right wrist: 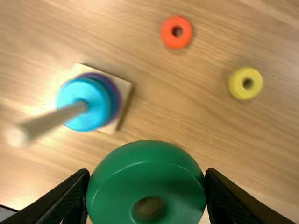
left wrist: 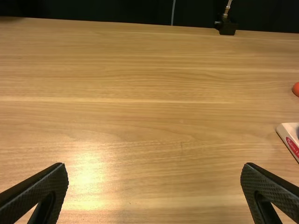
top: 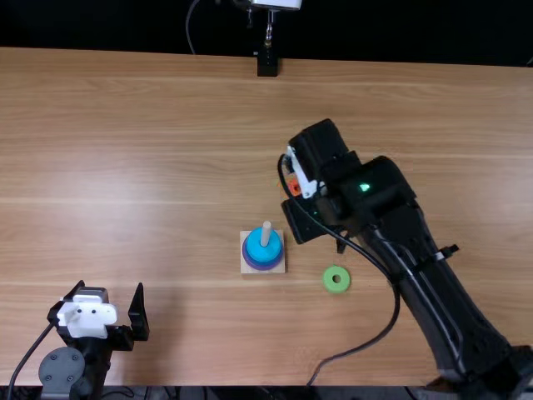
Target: Build the Hanoi tower: stack the rings onto the peg from bottom to top in this color order: purple, dark blue, light blue, dark green, light green, yellow, orange.
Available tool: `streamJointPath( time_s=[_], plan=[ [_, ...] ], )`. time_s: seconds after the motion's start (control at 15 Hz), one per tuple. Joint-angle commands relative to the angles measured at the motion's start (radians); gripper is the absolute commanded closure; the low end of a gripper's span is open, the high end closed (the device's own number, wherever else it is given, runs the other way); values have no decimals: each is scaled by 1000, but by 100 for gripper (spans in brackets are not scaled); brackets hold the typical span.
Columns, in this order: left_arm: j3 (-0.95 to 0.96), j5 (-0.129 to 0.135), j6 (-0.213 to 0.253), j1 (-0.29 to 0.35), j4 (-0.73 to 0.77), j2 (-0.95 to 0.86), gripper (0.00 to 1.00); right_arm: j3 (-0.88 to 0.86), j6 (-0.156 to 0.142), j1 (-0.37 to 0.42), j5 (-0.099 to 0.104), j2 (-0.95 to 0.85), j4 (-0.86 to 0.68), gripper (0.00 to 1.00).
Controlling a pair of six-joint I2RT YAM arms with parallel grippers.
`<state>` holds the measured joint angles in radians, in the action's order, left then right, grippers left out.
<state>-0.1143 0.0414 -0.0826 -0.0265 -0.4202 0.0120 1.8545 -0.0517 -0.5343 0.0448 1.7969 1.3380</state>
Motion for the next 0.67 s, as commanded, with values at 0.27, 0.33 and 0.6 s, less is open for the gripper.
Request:
streamJointPath(
  time_s=[0.27,0.33,0.6],
  plan=[
    [114,16,2,-10,-79,-12,0,133,-11,-53,1,78,31,100],
    [114,14,2,-10,-79,-12,0,140,-13,-66,1,81,29,100],
    [114,14,2,-10,-80,-12,0,173,-15,-108,1,113,31,100]
  ],
)
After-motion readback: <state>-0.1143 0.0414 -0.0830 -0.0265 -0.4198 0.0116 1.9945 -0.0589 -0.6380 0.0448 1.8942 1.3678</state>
